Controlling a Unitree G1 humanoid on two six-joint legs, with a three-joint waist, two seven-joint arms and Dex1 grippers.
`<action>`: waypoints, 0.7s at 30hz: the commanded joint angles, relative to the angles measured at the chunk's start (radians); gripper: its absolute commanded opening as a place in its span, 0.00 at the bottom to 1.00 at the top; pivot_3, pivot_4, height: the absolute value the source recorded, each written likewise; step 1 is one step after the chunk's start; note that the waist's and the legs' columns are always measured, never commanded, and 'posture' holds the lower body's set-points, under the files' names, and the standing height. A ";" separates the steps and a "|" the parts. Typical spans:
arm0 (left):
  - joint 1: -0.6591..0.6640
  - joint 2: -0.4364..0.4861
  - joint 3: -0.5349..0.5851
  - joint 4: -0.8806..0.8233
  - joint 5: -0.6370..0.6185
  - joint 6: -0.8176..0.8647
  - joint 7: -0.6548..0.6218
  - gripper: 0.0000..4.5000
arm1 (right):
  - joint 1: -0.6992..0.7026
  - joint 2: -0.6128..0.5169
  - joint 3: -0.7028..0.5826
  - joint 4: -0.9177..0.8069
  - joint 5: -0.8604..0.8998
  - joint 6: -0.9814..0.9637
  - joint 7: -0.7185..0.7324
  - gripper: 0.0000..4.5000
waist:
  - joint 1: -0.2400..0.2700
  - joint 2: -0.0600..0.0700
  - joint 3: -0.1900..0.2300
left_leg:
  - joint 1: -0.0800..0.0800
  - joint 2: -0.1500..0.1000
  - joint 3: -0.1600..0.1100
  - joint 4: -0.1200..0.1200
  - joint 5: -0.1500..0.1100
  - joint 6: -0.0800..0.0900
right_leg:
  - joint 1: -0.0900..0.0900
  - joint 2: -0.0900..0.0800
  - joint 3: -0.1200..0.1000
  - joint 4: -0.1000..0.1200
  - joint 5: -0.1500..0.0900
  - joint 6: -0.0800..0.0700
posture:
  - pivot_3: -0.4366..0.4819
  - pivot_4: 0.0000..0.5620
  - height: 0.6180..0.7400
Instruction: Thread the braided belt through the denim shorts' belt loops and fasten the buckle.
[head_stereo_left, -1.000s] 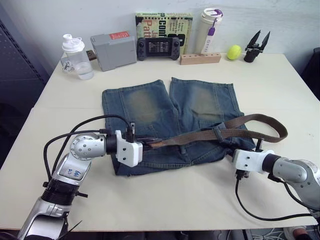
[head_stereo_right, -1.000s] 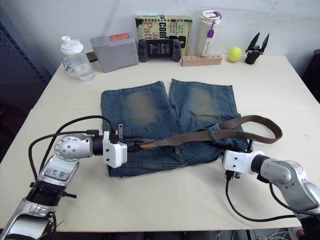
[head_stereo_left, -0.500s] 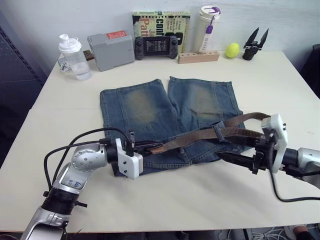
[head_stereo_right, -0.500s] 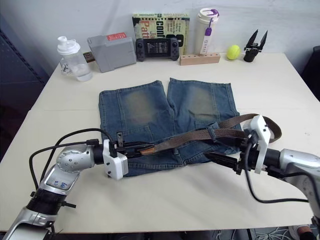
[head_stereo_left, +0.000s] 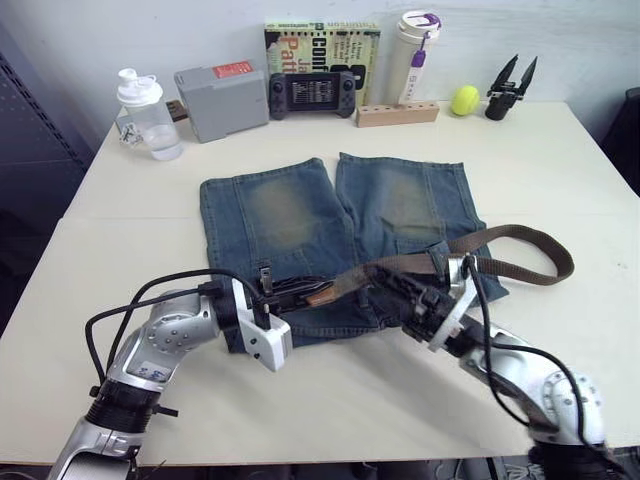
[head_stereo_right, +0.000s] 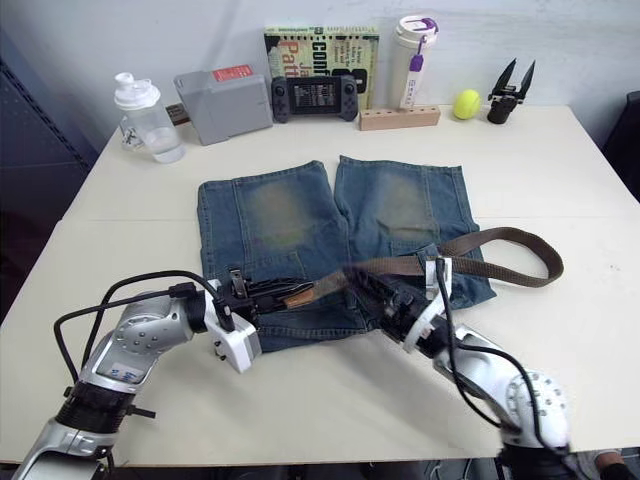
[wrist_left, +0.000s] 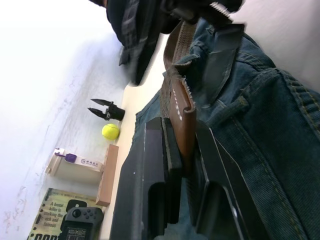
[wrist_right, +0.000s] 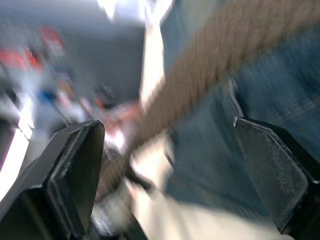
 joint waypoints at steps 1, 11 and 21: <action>0.009 0.024 0.008 -0.015 -0.022 -0.023 0.014 0.00 | -0.037 0.306 -0.028 -0.015 0.038 -0.198 -0.232 0.99 | -0.001 0.002 0.000 | 0.000 0.000 0.000 0.000 0.000 0.000 | -0.001 0.000 0.001 0.000 0.000 0.000 | 0.48 0.27 0.84; -0.005 0.037 -0.005 -0.001 -0.017 -0.023 0.014 0.00 | -0.018 0.374 -0.074 -0.041 0.038 -0.188 -0.322 0.39 | -0.025 0.005 0.000 | -0.002 0.001 0.000 -0.002 0.000 0.000 | -0.004 0.000 0.003 0.001 0.000 0.000 | 0.48 0.27 0.84; 0.033 0.024 -0.018 -0.042 -0.150 0.145 -0.030 0.27 | -0.036 0.362 -0.083 -0.030 0.038 -0.188 -0.347 0.00 | -0.025 0.006 0.001 | -0.002 0.002 0.000 -0.003 -0.001 0.001 | -0.006 -0.001 0.004 0.002 0.000 0.000 | 0.48 0.27 0.84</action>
